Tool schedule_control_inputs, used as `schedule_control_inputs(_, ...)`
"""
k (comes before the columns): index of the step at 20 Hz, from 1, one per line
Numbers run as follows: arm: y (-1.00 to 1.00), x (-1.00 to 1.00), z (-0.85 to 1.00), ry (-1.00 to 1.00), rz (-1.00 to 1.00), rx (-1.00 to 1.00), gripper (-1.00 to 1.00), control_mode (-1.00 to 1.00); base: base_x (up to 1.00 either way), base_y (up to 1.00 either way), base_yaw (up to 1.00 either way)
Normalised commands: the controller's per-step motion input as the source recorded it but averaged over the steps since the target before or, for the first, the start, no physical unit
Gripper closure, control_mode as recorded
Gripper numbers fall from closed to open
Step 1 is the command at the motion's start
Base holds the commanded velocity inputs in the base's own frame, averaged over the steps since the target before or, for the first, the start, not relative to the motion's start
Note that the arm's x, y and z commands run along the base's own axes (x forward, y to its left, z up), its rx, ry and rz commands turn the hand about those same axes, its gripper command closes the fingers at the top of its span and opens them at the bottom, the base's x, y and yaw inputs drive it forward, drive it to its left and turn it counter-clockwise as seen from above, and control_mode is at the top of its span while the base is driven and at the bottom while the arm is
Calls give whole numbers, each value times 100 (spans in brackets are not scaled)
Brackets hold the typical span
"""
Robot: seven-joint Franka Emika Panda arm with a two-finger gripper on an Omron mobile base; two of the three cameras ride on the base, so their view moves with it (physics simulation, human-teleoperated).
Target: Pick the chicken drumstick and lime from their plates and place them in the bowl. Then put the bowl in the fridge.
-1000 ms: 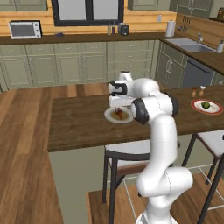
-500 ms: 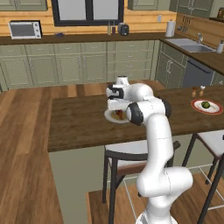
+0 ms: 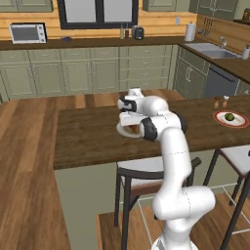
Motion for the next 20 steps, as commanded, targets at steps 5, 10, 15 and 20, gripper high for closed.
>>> schedule_control_inputs(5, 6, -1, -18, 0, 0, 0, 100, -100, 0, 0, 0)
schedule_control_inputs(10, 2, -28, 1, -4, 0, 0, 100, -100, 0, 0, 0)
schedule_control_inputs(15, 0, -96, 21, -22, 0, 0, 100, -100, 0, 0, 0)
schedule_control_inputs(20, 0, -100, 87, -23, 1, 5, 100, -100, 0, 0, 0)
